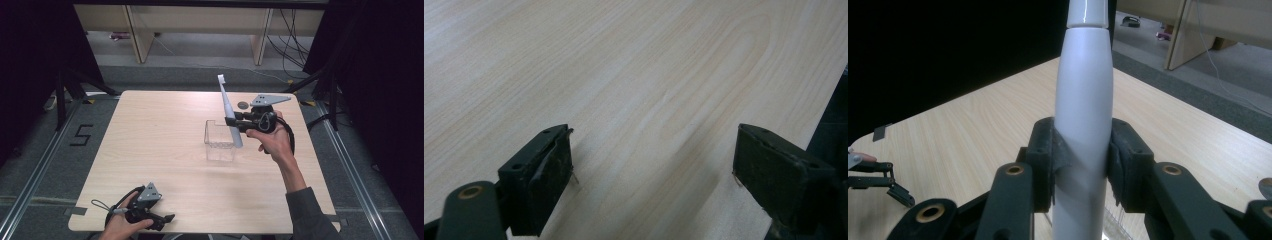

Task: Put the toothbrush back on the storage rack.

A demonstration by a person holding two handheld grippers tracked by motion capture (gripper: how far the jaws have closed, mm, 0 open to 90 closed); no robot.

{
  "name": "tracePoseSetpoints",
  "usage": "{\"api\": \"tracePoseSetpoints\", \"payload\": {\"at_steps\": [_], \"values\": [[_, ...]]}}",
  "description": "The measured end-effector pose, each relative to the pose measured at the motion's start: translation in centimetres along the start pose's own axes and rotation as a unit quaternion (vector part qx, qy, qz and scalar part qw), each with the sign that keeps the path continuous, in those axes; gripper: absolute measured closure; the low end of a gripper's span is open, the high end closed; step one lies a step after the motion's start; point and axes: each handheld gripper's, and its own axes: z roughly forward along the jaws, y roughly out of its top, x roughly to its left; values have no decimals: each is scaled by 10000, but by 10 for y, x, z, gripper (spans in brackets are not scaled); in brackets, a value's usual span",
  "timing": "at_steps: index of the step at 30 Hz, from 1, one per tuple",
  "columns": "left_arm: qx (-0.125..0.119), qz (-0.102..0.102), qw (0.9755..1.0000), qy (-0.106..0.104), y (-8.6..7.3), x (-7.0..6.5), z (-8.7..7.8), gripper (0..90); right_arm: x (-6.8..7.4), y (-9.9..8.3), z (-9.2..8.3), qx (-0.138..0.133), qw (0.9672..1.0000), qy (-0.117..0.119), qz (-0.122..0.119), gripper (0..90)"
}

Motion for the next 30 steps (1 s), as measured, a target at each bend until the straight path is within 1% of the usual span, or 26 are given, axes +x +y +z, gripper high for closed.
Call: {"api": "tracePoseSetpoints", "payload": {"at_steps": [1,2,3,4,5,6,8,9,10,11,12,13,14,15,17,20,21,22,23,24,25,26,28,29,30], "values": [[0,-1,10000,-1,0,0,0,153,-2,2,1,-13,9999,6,-112,664],[-1,1,10000,1,0,0,0,153,-1,3,2,-21,10000,63,-6,664],[-3,-3,10000,2,0,0,0,153,-3,5,3,-59,9999,38,-93,664],[-3,-3,10000,1,0,0,0,153,-3,6,3,-56,9999,20,-102,664],[2,1,10000,0,0,0,0,153,-1,7,5,-59,10000,29,37,664],[2,2,10000,0,0,0,0,153,-3,8,5,-60,10000,39,-44,664],[0,0,10000,-1,0,0,0,153,-4,9,7,-92,9999,74,-82,664],[2,0,10000,-5,0,0,0,153,-4,10,8,-73,10000,34,12,664],[-2,-2,10000,-6,0,0,0,153,-5,11,9,-90,9999,61,-49,664],[-2,-2,10000,-6,0,0,0,153,-5,12,9,-79,10000,50,10,664],[2,-1,10000,-6,0,0,0,153,-5,12,9,-79,10000,50,10,664],[-4,-68,10000,-10,0,-1,0,153,-7,12,12,-118,9999,76,68,664],[-3,-65,10000,-9,0,-1,0,153,-9,13,12,-111,9999,26,-12,664],[-3,-65,10000,-9,0,-1,0,153,-9,13,12,-111,9999,26,-12,664],[-1,-37,10000,-8,0,0,0,153,-10,13,15,-112,9999,34,39,664],[-4,-59,10000,-8,0,-1,0,153,-12,13,17,-102,9999,18,9,664],[-3,0,10000,-6,0,0,0,153,-14,12,19,-106,9999,-14,27,664],[0,5,10000,-9,0,0,0,153,-15,12,21,-122,9999,37,61,664],[3,-62,10000,-14,0,0,0,153,-16,12,21,-145,9999,-7,42,664],[0,-65,10000,-13,0,-1,0,153,-16,12,22,-108,9998,15,163,664],[0,-65,10000,-13,0,-1,0,153,-16,12,22,-108,9998,15,163,664],[0,12,10000,-7,0,0,0,153,-17,12,23,-125,9998,37,154,664],[-1,1,10000,-8,0,0,0,153,-20,12,26,-141,9999,-29,66,664],[1,-12,10000,-8,0,0,0,153,-20,12,27,-141,9997,19,177,664],[1,-12,10000,-8,0,0,0,153,-20,12,28,-135,9998,-14,127,664]]}}
